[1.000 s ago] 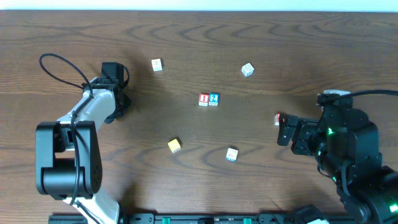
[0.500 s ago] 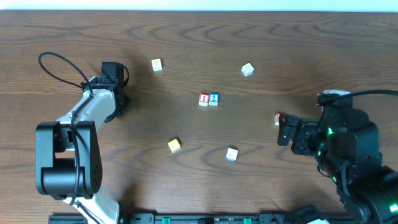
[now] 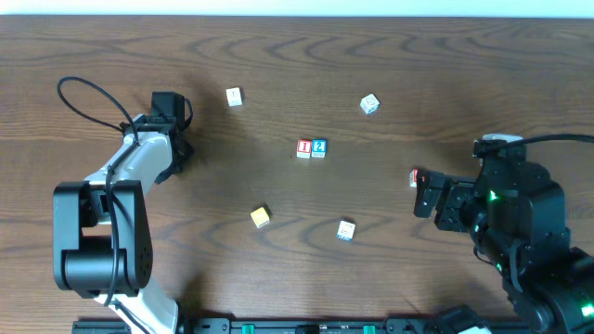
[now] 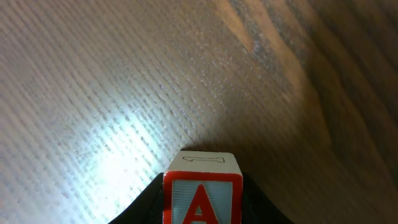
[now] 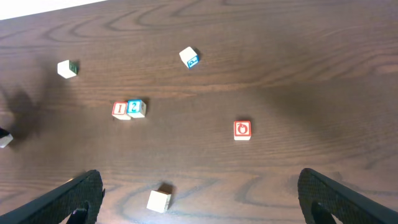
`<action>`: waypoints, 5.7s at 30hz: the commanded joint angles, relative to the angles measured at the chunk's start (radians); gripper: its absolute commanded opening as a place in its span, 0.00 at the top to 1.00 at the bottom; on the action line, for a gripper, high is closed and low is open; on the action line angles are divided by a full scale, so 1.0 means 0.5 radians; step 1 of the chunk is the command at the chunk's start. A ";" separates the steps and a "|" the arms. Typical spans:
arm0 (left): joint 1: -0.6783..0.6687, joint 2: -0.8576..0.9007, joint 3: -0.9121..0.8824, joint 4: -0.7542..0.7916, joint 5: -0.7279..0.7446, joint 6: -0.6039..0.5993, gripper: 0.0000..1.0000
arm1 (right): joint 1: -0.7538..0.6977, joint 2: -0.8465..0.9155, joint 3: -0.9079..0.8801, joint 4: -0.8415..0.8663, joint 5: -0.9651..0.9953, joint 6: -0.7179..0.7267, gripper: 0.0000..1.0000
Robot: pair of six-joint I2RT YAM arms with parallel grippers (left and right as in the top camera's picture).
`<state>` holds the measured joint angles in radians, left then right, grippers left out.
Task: Spell out Ai2
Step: 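Lower left gripper and grasp the red A block, then carry the A block right toward the left side of the I block, then lower the A block left of I and open left gripper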
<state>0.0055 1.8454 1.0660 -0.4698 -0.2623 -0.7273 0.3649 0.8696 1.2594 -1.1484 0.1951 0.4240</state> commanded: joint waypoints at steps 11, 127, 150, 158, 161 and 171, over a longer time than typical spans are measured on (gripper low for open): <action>-0.446 -0.092 0.327 0.173 0.562 1.086 0.94 | 0.005 -0.007 0.008 -0.002 0.013 -0.027 0.01; -1.104 0.226 0.316 0.336 0.400 0.803 0.68 | 0.005 -0.007 0.008 -0.002 0.013 -0.027 0.01; -1.104 0.226 0.316 0.345 0.337 0.803 0.59 | 0.005 -0.007 0.008 -0.002 0.013 -0.027 0.01; -1.093 0.224 0.323 0.438 0.294 0.805 0.57 | 0.005 -0.007 0.008 -0.002 0.013 -0.027 0.01; -1.083 0.211 0.334 0.486 0.291 0.843 0.57 | 0.005 -0.007 0.008 -0.002 0.014 -0.027 0.01; -1.059 0.037 0.515 0.291 -0.055 0.976 0.94 | 0.005 -0.007 0.008 -0.002 0.013 -0.027 0.01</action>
<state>-0.5346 1.9141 1.2957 -0.2920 -0.1913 -0.2615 0.3649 0.8696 1.2594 -1.1484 0.1951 0.4236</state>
